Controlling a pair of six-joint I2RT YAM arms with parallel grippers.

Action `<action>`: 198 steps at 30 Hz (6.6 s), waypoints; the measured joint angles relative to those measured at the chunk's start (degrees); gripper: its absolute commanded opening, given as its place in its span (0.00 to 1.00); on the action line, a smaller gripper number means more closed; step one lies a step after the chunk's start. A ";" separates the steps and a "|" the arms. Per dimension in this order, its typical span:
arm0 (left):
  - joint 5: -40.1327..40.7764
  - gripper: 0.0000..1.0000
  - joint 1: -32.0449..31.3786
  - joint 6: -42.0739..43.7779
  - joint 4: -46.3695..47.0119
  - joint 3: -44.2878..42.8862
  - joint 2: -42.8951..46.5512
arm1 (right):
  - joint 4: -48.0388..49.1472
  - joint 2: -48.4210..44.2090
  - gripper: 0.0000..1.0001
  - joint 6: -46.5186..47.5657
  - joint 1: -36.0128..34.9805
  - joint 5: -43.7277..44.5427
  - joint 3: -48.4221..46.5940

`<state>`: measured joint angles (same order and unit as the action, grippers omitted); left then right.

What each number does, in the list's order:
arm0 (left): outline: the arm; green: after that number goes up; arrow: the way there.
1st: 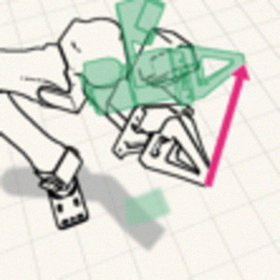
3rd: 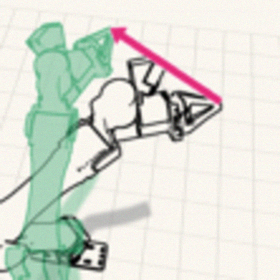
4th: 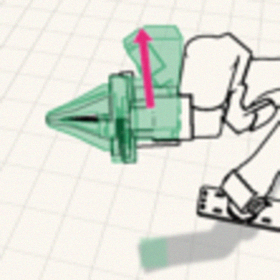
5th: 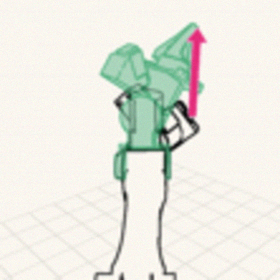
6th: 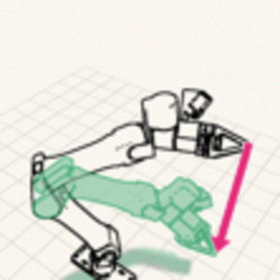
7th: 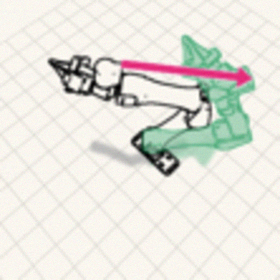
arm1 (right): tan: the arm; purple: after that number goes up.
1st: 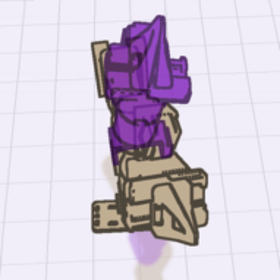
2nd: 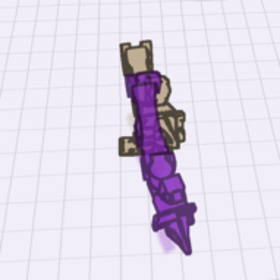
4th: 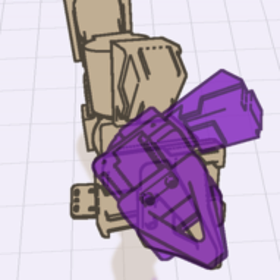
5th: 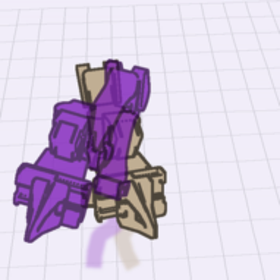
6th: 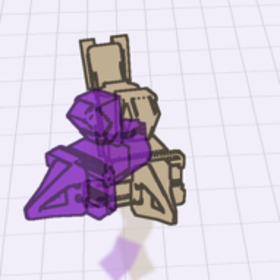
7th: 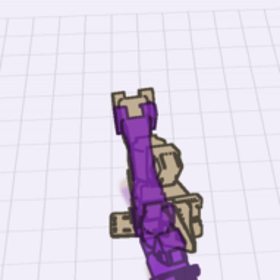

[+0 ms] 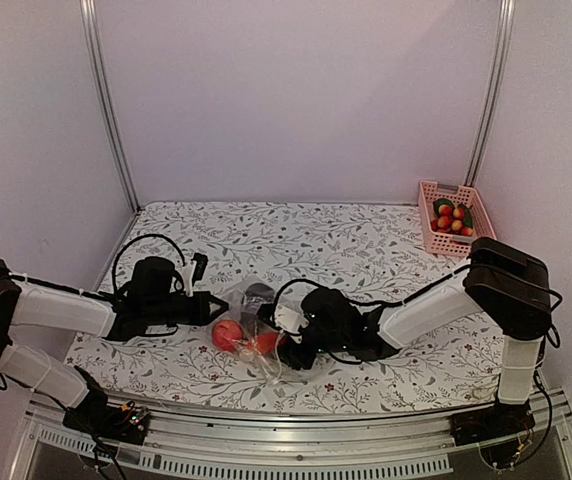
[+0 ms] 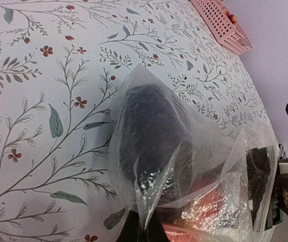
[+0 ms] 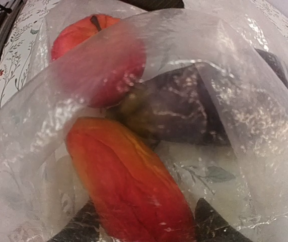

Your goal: Open the zip-top bag and remove the fake food

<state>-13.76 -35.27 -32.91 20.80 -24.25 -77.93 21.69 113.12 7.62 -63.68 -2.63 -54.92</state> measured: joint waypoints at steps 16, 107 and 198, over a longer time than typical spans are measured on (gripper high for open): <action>10.45 0.00 -0.11 0.33 -5.64 -0.17 1.90 | -7.93 -9.14 0.30 0.83 0.09 1.07 1.29; 14.43 0.00 2.01 -1.27 -4.79 -0.15 1.05 | -31.58 19.78 0.68 -32.26 67.82 -8.46 -51.80; -2.60 0.00 -9.27 -6.60 19.39 -1.01 -11.61 | 4.94 4.44 0.71 -45.00 12.55 -22.49 -3.28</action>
<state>-16.36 -44.53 -39.51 40.18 -25.26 -89.54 26.63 117.56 -37.39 -51.13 -25.12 -58.19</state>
